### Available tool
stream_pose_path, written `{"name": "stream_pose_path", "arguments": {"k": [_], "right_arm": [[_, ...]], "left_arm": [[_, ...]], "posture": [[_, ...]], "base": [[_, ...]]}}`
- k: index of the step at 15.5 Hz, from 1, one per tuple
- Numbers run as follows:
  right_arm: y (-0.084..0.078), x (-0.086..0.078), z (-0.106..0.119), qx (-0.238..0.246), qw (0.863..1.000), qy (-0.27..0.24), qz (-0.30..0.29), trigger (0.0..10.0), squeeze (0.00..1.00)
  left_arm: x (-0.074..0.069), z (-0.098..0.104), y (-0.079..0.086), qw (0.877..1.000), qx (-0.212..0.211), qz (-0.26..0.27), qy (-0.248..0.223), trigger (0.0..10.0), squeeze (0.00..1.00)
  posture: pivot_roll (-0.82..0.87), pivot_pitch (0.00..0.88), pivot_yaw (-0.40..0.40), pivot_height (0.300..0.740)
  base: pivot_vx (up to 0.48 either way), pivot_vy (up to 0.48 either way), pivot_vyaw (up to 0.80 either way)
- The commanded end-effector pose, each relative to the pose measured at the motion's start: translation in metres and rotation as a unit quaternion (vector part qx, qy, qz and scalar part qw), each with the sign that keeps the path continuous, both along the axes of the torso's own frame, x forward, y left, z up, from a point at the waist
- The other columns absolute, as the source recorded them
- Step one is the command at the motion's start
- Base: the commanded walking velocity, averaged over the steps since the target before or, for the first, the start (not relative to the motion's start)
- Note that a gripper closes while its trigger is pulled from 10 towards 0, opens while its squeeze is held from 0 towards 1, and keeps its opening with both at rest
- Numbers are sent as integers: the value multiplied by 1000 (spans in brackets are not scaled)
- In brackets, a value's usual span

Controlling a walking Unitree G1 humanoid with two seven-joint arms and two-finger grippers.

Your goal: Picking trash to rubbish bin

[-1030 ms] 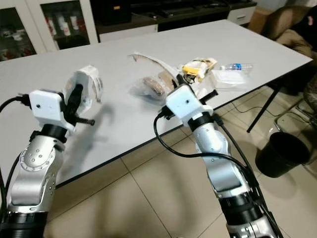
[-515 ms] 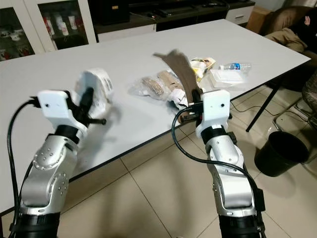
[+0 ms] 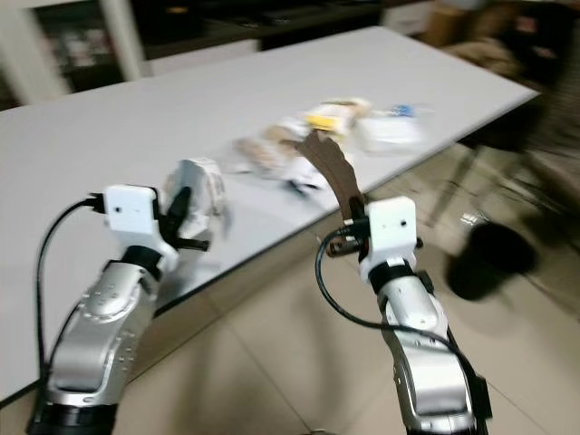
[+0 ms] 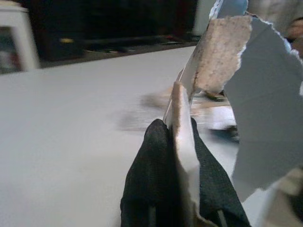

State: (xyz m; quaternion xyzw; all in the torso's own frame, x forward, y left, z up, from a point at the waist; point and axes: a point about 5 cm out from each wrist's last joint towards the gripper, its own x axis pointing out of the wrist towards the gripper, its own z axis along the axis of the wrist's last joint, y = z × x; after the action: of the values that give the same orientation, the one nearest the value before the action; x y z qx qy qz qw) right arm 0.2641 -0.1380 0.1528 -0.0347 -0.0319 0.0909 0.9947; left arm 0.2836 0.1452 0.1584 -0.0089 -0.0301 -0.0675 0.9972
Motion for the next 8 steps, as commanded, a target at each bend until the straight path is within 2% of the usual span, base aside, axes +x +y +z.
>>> {"name": "stream_pose_path", "arguments": {"k": [1, 3, 8], "right_arm": [[-5, -4, -2, 25, 1000, 9, -7, 10000, 0], [-6, -8, -8, 25, 1000, 18, -7, 10000, 0], [-8, -17, -33, 6, 997, 74, -2, 10000, 0]], "left_arm": [[-2, 2, -5, 1000, -4, -8, 4, 10000, 0], [-3, -2, -7, 1000, 1, -26, 13, 10000, 0], [-11, -10, 2, 996, 78, -28, 15, 10000, 0]], "posture": [[-103, 0, -55, 740], [-106, 0, -56, 740], [-83, 0, -100, 740]], "base": [[0, 0, -800], [0, 0, -800], [0, 0, -800]]}}
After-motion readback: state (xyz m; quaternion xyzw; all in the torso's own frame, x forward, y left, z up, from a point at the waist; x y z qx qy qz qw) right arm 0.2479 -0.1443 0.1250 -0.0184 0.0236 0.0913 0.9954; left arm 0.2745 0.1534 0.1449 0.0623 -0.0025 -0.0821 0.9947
